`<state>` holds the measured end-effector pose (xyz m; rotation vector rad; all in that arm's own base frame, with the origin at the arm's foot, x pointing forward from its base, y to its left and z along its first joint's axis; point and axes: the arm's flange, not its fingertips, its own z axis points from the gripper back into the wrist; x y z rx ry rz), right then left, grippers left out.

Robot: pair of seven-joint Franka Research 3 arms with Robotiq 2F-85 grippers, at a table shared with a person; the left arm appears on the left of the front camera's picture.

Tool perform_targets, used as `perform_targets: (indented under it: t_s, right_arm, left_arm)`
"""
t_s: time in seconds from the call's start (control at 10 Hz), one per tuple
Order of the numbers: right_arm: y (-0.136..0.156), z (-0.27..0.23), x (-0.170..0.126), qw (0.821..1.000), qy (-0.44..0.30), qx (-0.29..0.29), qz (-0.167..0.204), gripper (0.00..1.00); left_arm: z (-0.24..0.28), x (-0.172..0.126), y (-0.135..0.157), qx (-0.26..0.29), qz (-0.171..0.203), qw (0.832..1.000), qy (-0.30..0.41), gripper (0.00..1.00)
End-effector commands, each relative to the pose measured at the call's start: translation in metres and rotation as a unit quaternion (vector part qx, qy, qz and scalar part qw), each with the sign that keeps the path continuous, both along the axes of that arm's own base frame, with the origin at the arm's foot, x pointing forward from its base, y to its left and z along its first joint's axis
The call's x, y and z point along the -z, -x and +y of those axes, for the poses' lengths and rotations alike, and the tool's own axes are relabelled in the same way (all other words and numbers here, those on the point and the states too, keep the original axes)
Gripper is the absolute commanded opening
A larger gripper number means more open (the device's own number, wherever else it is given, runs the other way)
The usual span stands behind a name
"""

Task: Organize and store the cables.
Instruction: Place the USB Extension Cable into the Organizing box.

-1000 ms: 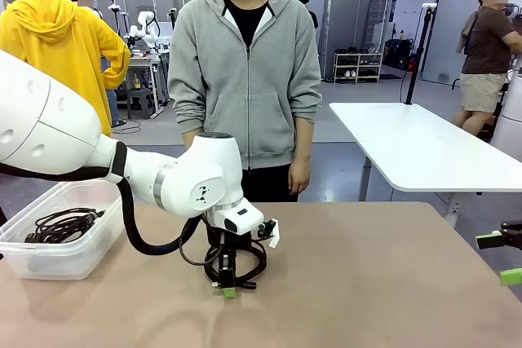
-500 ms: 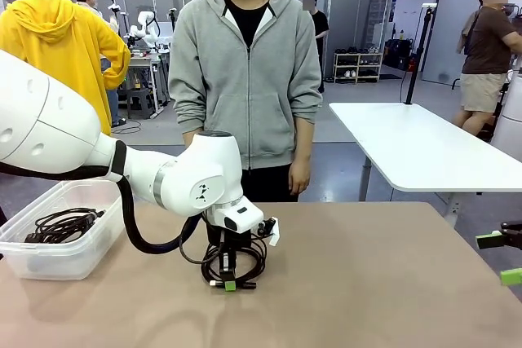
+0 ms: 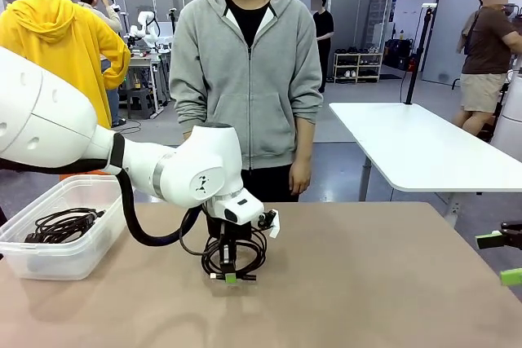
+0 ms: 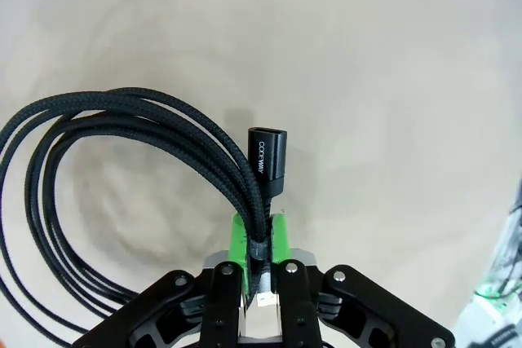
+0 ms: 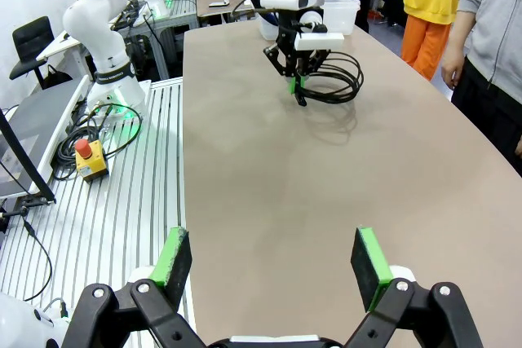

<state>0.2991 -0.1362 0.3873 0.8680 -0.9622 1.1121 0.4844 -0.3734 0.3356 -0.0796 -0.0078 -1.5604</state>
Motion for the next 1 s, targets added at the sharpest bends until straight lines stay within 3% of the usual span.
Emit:
perform_targets:
  t_s: [0.0, 0.2, 0.4, 0.9]
  right_arm:
    - [0.001, -0.001, 0.0, 1.0, -0.004, -0.003, -0.004, 1.0]
    - [0.001, -0.001, 0.0, 1.0, -0.004, -0.003, -0.004, 1.0]
    - [0.001, -0.001, 0.0, 1.0, -0.004, -0.003, -0.004, 1.0]
    - [0.001, -0.001, 0.0, 1.0, -0.004, -0.003, -0.004, 1.0]
  left_arm:
    - [0.008, -0.062, 0.007, 0.031, -0.002, 1.0, 0.003, 0.04]
    - [0.011, -0.109, 0.014, 0.057, -0.01, 0.998, -0.014, 0.04]
    - [0.016, -0.135, 0.019, 0.068, -0.017, 0.997, 0.009, 0.04]
    - [0.009, -0.146, 0.022, 0.063, -0.033, 0.997, 0.001, 0.04]
